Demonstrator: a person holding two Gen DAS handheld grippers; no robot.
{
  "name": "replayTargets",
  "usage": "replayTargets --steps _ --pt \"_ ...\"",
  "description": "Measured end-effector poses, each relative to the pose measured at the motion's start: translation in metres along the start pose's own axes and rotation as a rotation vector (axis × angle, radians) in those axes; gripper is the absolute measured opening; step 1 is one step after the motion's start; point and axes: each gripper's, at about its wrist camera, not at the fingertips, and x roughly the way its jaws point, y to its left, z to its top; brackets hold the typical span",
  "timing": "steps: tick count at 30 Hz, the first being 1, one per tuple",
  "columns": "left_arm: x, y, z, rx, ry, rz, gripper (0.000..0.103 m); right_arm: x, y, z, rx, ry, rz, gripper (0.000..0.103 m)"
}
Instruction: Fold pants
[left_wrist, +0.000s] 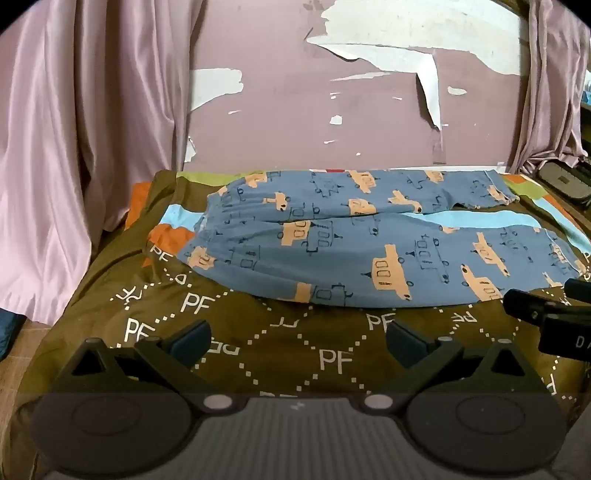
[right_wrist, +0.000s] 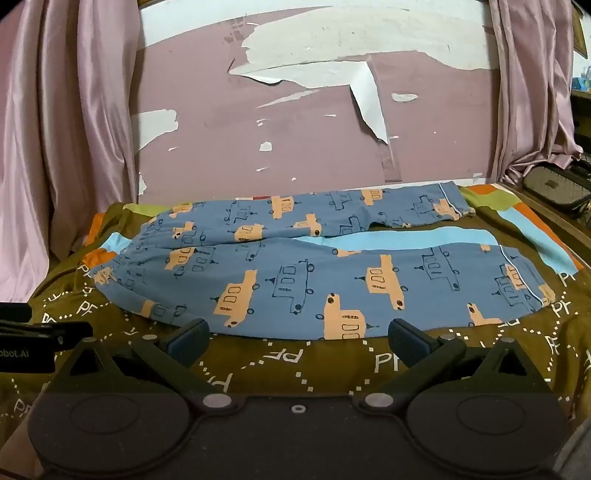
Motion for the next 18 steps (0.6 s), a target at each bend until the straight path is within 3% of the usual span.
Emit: replayTargets --steps 18 --pt "0.007 0.009 -0.011 0.0 0.015 0.003 0.103 0.001 -0.001 0.0 0.0 0.006 -0.001 0.103"
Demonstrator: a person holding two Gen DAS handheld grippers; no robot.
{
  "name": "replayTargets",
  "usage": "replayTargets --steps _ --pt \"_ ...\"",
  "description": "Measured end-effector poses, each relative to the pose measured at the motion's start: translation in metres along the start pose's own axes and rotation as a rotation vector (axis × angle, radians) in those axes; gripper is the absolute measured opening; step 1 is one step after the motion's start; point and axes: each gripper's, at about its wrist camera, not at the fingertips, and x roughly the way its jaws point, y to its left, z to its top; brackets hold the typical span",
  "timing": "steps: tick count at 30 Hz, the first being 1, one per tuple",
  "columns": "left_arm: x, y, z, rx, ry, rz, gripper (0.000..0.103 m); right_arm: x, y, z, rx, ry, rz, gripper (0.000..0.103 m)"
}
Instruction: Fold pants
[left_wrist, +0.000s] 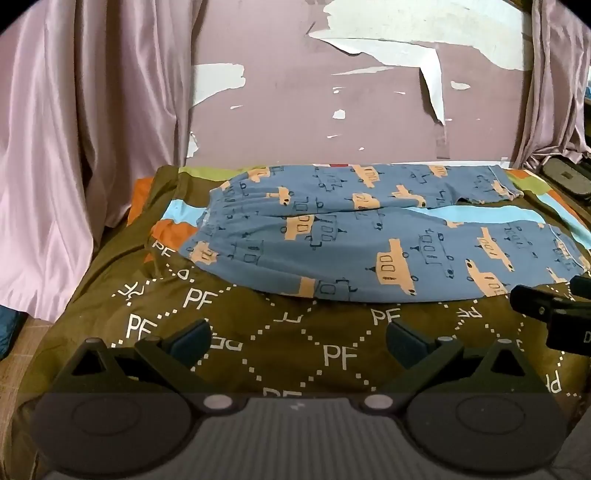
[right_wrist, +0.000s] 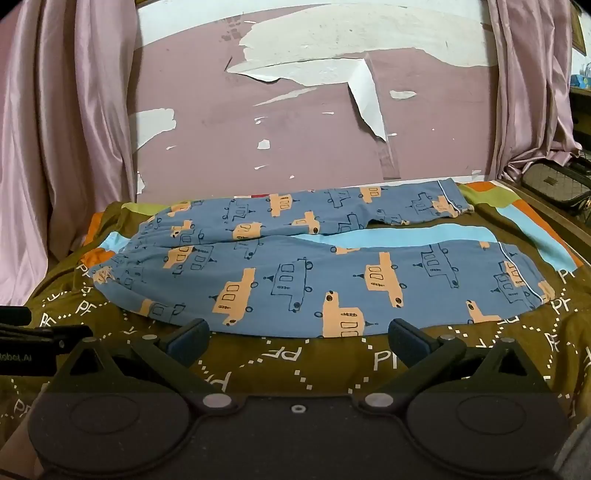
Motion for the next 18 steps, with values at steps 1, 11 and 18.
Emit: replayTargets --steps 1,11,18 --pt "0.0007 0.0017 -0.0015 -0.002 0.0 0.001 0.103 0.0001 0.0 0.0001 0.001 0.001 0.0 0.103" --pt "0.0005 -0.0023 0.0066 0.005 0.015 0.009 0.103 0.0008 0.0004 0.0009 0.001 0.003 -0.002 0.103" --pt "0.0009 -0.0019 0.0069 0.002 0.019 0.009 0.103 0.0013 -0.001 -0.0003 0.006 0.003 -0.005 0.103"
